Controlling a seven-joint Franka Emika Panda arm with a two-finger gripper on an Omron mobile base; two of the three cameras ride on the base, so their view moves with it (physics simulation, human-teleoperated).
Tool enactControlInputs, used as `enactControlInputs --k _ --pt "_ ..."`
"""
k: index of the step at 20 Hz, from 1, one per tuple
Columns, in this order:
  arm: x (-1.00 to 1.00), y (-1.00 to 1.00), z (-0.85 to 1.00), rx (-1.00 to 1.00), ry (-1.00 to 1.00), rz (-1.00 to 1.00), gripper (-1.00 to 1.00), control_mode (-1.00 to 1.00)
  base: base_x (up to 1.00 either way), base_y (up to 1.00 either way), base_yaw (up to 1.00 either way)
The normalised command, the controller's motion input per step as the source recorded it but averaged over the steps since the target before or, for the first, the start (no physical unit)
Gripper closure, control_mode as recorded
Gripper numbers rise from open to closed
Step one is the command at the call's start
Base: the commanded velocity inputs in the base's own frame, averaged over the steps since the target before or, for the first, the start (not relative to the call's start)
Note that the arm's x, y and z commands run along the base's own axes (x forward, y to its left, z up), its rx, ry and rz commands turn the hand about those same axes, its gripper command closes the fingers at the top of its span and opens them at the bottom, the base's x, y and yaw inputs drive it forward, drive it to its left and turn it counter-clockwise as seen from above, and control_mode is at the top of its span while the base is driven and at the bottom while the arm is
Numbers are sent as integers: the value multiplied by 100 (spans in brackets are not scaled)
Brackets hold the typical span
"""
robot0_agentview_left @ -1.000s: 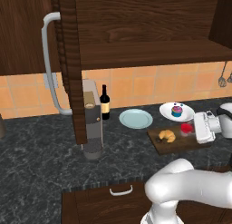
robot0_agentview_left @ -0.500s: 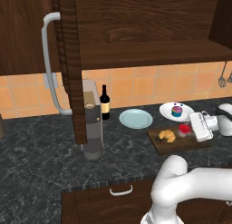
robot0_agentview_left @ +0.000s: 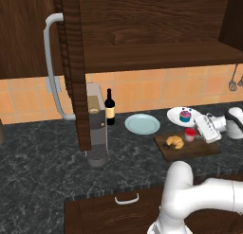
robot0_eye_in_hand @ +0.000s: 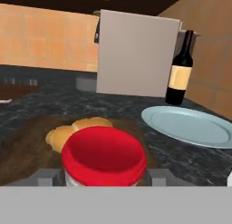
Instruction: From the different types of pastries on the counter, select a croissant and place it on the cutting board. Then retrieve a jar of jam from the cabinet and place it alongside the croissant on the cutting board.
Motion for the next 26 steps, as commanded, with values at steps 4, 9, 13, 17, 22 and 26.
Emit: enactControlInputs --k 4,9,13,17,22,26 --pt "1 -37 -42 3 0 13 -100 -100 0 0 0" --pt "-8 -69 -6 11 0 5 -100 -100 0 0 0" --pt "-31 -97 13 19 0 -2 -100 -100 0 0 0" --pt "-52 -76 11 24 0 -6 -100 -100 0 0 0" --pt "-58 -47 61 28 0 -10 -100 -100 0 0 0" --pt "-64 -39 66 25 0 -12 -100 -100 0 0 0"
